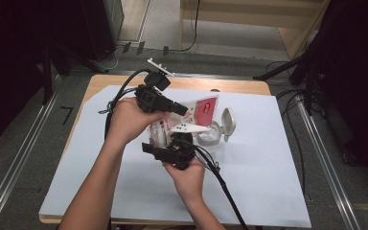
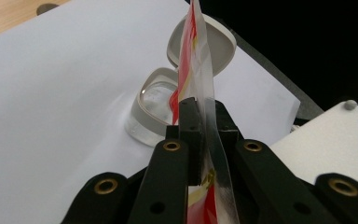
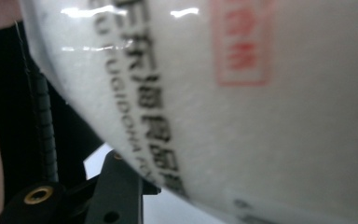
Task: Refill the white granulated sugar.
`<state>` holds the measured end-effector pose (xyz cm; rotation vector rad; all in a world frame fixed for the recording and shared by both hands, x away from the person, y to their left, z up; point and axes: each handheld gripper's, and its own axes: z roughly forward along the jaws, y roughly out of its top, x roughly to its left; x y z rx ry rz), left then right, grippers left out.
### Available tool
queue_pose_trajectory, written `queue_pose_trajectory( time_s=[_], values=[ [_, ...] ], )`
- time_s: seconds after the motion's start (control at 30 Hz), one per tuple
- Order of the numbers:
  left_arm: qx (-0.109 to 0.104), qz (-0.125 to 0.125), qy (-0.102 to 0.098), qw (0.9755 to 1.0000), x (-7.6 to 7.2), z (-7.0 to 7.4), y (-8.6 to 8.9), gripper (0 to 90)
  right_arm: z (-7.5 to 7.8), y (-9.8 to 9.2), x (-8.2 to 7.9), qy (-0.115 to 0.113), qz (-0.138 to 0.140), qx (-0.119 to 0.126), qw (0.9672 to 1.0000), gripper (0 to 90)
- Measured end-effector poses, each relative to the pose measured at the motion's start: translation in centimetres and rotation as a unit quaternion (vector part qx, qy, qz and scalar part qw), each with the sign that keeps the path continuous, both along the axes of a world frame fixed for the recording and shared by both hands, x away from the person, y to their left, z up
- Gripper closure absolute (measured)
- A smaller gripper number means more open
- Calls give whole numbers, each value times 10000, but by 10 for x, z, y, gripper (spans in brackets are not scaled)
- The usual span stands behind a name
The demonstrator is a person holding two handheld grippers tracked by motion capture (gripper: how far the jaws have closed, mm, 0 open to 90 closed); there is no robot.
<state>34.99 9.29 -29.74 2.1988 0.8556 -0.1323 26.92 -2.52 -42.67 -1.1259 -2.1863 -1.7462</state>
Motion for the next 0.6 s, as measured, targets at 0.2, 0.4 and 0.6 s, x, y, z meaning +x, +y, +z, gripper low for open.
queue_pose_trajectory(
  time_s=[0.2, 0.4, 0.6],
  values=[
    [-23, 8, -12, 10000, 1, -1, 2, 872, 0, 1, -1, -69, 26, -109, 9999, 598],
    [-66, 93, -57, 9999, 4, -2, 2, 874, 3, 1, 2, 47, 80, -84, 9999, 606],
    [-58, 122, -84, 9999, 3, -2, 3, 875, 3, 2, 3, 25, 126, -78, 9999, 601]
  ],
)
